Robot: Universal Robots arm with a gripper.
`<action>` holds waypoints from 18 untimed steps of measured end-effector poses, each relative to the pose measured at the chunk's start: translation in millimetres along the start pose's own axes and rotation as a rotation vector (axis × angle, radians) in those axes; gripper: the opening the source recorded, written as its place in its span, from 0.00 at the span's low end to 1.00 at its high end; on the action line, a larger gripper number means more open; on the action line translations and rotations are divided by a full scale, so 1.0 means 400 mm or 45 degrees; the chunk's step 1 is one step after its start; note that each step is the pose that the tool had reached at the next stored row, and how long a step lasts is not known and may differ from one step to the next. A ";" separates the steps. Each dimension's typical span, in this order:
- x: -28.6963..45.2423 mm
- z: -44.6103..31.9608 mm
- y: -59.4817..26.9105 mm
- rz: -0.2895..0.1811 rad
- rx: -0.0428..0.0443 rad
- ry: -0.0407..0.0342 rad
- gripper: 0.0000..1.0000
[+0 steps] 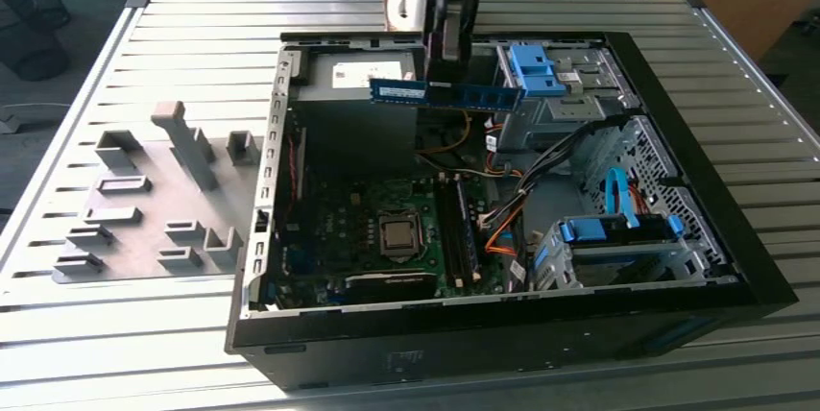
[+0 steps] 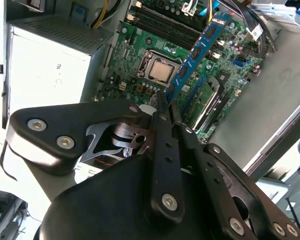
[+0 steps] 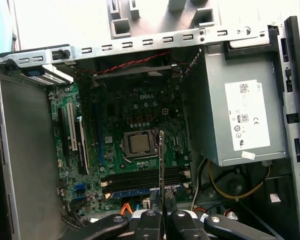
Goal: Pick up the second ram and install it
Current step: 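Insert the second ram into the second slot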
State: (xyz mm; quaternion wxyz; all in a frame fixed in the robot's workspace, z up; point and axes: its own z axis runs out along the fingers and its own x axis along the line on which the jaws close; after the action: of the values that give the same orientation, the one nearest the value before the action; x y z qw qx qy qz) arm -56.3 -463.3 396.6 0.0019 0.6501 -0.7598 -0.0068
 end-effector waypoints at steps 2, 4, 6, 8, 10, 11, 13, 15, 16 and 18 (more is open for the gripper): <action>0.000 0.000 0.000 0.021 0.000 -0.0002 0.14; 0.000 0.000 0.000 0.047 0.000 -0.0005 0.14; 0.000 0.001 0.000 0.077 0.000 -0.0009 0.14; 0.000 0.001 0.000 0.107 0.001 -0.0013 0.14; 0.000 0.002 0.000 0.141 0.001 -0.0019 0.14; 0.000 0.002 0.000 0.159 0.001 -0.0021 0.14; 0.000 0.003 0.000 0.197 0.001 -0.0025 0.14; 0.000 0.004 0.000 0.237 0.001 -0.0030 0.14; 0.000 0.004 0.000 0.258 0.002 -0.0032 0.14; 0.000 0.005 0.000 0.297 0.002 -0.0037 0.14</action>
State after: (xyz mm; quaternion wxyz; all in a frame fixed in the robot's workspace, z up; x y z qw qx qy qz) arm -56.3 -463.3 394.7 0.0012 0.5572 -0.8304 -0.0070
